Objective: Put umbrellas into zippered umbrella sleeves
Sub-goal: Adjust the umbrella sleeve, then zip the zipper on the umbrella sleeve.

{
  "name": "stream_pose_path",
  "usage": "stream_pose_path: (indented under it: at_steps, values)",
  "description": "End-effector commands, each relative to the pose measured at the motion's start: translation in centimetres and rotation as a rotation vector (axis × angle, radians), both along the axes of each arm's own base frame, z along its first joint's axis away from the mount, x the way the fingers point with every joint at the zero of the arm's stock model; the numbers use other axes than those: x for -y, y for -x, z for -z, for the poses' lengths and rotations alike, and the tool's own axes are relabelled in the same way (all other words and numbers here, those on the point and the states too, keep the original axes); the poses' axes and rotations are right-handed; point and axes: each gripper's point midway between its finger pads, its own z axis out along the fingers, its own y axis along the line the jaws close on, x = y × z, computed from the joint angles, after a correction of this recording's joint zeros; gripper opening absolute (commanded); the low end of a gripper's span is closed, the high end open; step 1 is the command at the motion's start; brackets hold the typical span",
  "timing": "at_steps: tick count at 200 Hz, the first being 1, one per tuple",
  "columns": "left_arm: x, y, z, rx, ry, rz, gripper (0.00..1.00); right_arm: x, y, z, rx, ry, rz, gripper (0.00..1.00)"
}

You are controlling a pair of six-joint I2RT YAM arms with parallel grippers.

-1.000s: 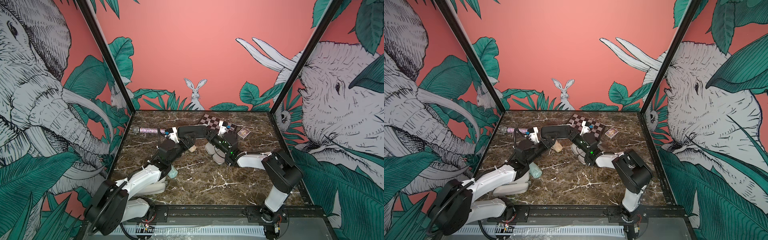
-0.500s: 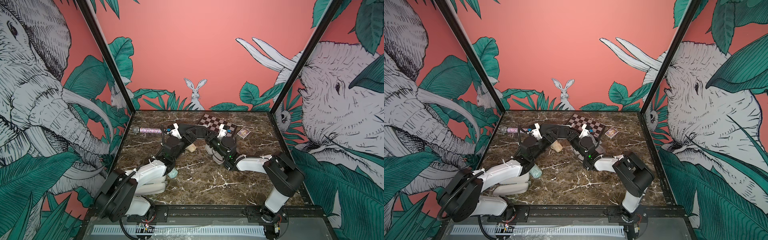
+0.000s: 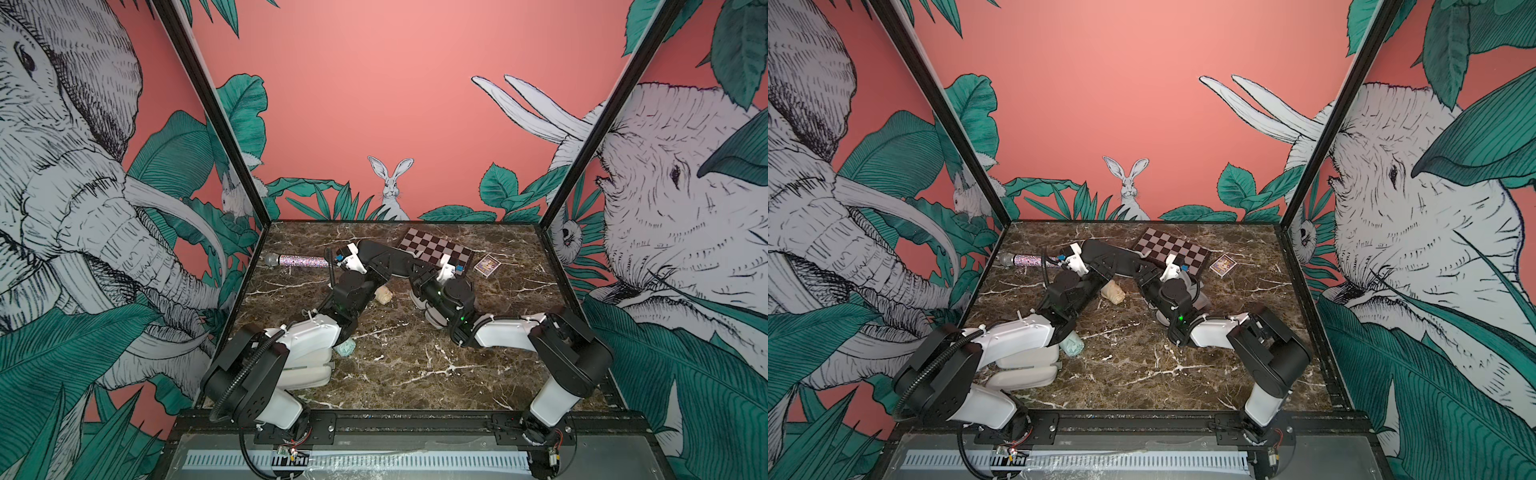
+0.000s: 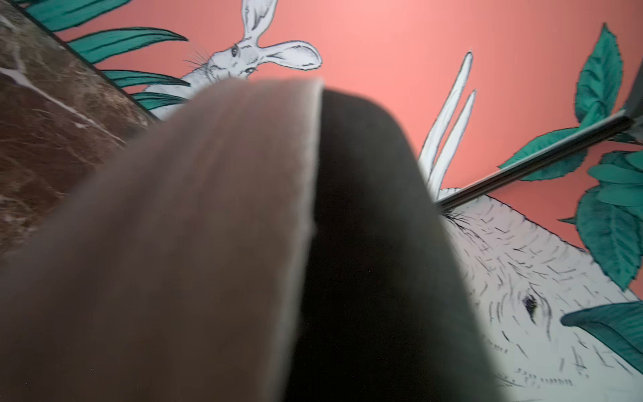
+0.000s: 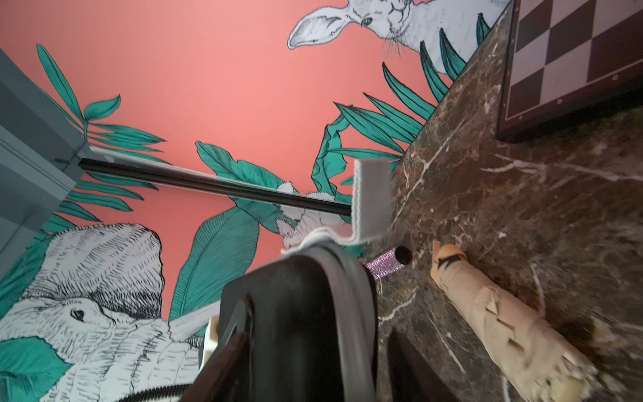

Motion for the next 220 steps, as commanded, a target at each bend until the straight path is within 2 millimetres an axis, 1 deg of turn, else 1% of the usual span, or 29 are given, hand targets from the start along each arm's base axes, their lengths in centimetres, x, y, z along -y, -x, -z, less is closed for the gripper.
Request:
stream_pose_path:
  at_steps: [1, 21, 36, 49, 72, 86, 99, 134, 159, 182, 203, 220]
  values:
    - [-2.2, -0.1, -3.9, 0.056, 0.018, -0.085, 0.23, 2.9, 0.4, -2.0, 0.048, 0.042, 0.029, 0.68]
    - [-2.5, -0.3, -4.5, 0.044, 0.017, -0.052, 0.22, 4.4, 1.2, -0.2, 0.124, 0.413, -0.025, 0.68]
    - [-2.5, -0.6, -5.0, 0.042, 0.047, -0.013, 0.21, 4.7, 2.0, 1.0, 0.225, 0.696, -0.098, 0.66]
    - [-2.3, -0.8, -5.3, 0.034, 0.064, 0.031, 0.2, 4.5, 2.6, 1.4, 0.347, 0.822, -0.153, 0.6]
    - [-1.5, -0.6, -6.2, 0.032, 0.075, 0.112, 0.19, 3.6, 3.7, 1.5, 0.543, 0.957, -0.259, 0.39]
    - [-1.0, -0.4, -6.6, 0.029, 0.078, 0.149, 0.19, 2.9, 4.1, 1.3, 0.619, 1.005, -0.3, 0.32]
    - [-0.5, -0.3, -6.8, 0.027, 0.091, 0.18, 0.19, 2.4, 4.1, 1.0, 0.66, 1.035, -0.311, 0.31]
    - [0.7, -0.3, -6.5, 0.001, 0.146, 0.243, 0.17, 0.3, 3.9, -0.1, 0.748, 1.036, -0.296, 0.32]
    - [1.3, -0.1, -5.8, -0.031, 0.154, 0.278, 0.16, -0.6, 3.1, -0.8, 0.78, 1.035, -0.277, 0.34]
    - [1.4, 0.0, -5.6, -0.038, 0.164, 0.291, 0.16, -1.1, 2.9, -1.0, 0.812, 1.041, -0.276, 0.34]
    - [1.7, 0.2, -5.9, -0.036, 0.166, 0.307, 0.17, -1.2, 2.7, -0.8, 0.826, 1.059, -0.276, 0.33]
    - [1.9, 0.3, -5.7, -0.041, 0.169, 0.32, 0.16, -1.1, 2.6, -0.8, 0.837, 1.075, -0.271, 0.31]
